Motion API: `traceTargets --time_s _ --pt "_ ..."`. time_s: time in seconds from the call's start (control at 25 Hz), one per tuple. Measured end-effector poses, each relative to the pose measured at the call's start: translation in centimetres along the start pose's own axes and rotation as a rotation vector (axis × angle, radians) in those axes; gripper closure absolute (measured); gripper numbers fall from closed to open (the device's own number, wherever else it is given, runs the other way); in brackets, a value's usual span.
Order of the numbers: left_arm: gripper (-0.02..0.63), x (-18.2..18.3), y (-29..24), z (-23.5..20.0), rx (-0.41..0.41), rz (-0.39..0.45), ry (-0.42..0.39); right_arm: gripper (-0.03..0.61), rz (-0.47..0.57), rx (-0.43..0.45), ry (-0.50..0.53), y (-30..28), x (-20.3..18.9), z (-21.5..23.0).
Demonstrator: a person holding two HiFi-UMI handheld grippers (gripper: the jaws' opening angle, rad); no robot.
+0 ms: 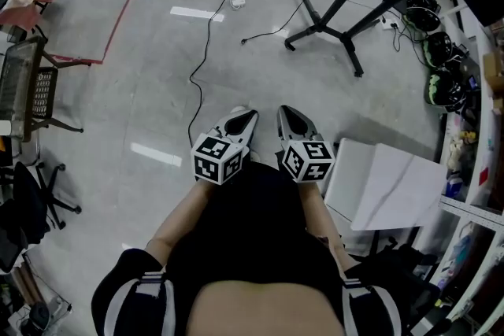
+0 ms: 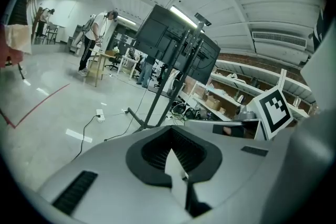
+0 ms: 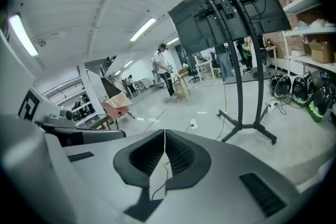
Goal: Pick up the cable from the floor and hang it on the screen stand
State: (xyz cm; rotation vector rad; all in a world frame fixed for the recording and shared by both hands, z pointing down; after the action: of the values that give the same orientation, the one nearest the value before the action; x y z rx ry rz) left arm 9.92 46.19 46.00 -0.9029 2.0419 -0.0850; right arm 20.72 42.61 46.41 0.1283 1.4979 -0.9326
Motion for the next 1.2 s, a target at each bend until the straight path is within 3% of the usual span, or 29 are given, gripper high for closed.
traceTargets --time_s 0.68,1.2 --pt "0.611 10.4 -8.5 -4.0 -0.014 -0.017 -0.019 0.556 -0.044 0.014 -0.028 -7.9 6.0 4.6" --pt "0.611 13.9 -9.8 -7.7 -0.006 -0.021 0.002 0.556 -0.059 0.017 -0.024 -12.9 9.0 5.9"
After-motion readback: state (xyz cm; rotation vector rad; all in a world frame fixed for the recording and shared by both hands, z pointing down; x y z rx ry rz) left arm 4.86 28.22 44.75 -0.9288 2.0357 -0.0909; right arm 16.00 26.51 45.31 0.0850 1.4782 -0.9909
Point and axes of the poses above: the fingertips, and each gripper's own axes: y backward along the fingers, z to its right, x out of its top, the point moved 4 cm from there along y, backward along the fingers, and after that the axes turned 13 degrees about y, right-handed, at the moved point
